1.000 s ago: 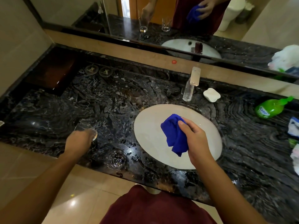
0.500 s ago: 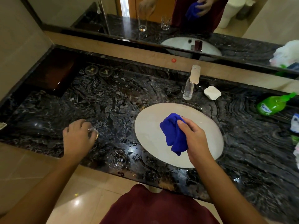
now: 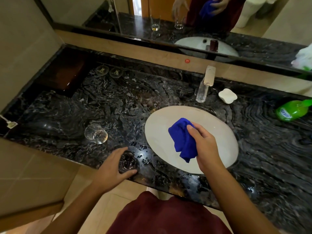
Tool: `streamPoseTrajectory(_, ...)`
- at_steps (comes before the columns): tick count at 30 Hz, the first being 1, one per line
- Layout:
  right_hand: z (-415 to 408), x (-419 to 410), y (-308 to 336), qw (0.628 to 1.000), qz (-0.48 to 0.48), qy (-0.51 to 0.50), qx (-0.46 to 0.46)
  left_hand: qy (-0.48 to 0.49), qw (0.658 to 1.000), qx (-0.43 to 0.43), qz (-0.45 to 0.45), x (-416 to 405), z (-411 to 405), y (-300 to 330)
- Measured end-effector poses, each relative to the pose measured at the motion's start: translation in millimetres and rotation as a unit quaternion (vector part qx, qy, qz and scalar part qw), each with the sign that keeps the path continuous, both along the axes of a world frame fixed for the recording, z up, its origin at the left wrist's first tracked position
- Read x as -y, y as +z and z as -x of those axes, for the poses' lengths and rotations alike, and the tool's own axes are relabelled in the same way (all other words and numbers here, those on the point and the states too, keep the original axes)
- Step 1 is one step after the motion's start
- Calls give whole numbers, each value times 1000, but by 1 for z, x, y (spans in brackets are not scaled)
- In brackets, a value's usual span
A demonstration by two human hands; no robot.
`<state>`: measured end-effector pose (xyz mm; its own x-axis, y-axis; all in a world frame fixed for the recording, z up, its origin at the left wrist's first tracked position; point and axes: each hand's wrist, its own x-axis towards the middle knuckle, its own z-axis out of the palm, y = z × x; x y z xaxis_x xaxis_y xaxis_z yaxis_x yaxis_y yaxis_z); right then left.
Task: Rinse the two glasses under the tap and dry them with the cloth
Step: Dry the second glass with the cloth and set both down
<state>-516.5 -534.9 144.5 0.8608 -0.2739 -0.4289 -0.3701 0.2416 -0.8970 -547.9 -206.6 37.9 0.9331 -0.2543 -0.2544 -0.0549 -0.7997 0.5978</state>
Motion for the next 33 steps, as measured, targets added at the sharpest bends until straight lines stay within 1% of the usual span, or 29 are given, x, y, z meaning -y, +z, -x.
streamPoseTrajectory(5, 4, -4, 0, 1000, -1, 2, -9, 23, 999, -13, 33, 0, 6, -24)
streamPoseTrajectory(9, 7, -6, 2, 1000, 9, 4, -11, 40, 998, -2, 39, 3, -1, -24)
streamPoseTrajectory(12, 8, -5, 9, 1000, 14, 5, -2, 81, 991, -35, 101, 9, -14, -9)
streamPoseTrajectory(14, 10, -3, 17, 1000, 16, 11, 16, 109, 976, -72, 173, 21, -24, 11)
streamPoseTrajectory(17, 12, -3, 30, 998, 8, 32, 59, 135, 942, -99, 292, 51, -37, 53)
streamPoseTrajectory(19, 12, -5, 43, 993, -20, 38, 106, 146, 911, -99, 372, 76, -43, 85)
streamPoseTrajectory(21, 13, -7, 62, 987, -38, 39, 154, 133, 882, -92, 442, 102, -47, 116)
streamPoseTrajectory(22, 14, -8, 72, 983, -31, 36, 176, 129, 867, -90, 473, 115, -49, 132)
streamPoseTrajectory(23, 16, -7, 81, 980, -12, 34, 197, 135, 847, -94, 505, 128, -51, 147)
streamPoseTrajectory(24, 18, -7, 90, 974, 18, 34, 223, 148, 820, -107, 543, 141, -53, 161)
streamPoseTrajectory(26, 23, -7, 103, 952, 108, 55, 281, 156, 758, -149, 615, 165, -53, 183)
streamPoseTrajectory(27, 25, -8, 107, 934, 162, 67, 310, 156, 737, -167, 636, 175, -53, 192)
streamPoseTrajectory(29, 30, -11, 108, 890, 265, 79, 363, 145, 714, -194, 657, 192, -54, 203)
streamPoseTrajectory(30, 34, -12, 106, 873, 298, 79, 378, 130, 703, -211, 667, 197, -54, 205)
streamPoseTrajectory(31, 38, -13, 104, 860, 321, 78, 389, 123, 693, -222, 674, 201, -55, 206)
streamPoseTrajectory(33, 45, -14, 101, 840, 346, 83, 410, 142, 680, -224, 684, 206, -55, 209)
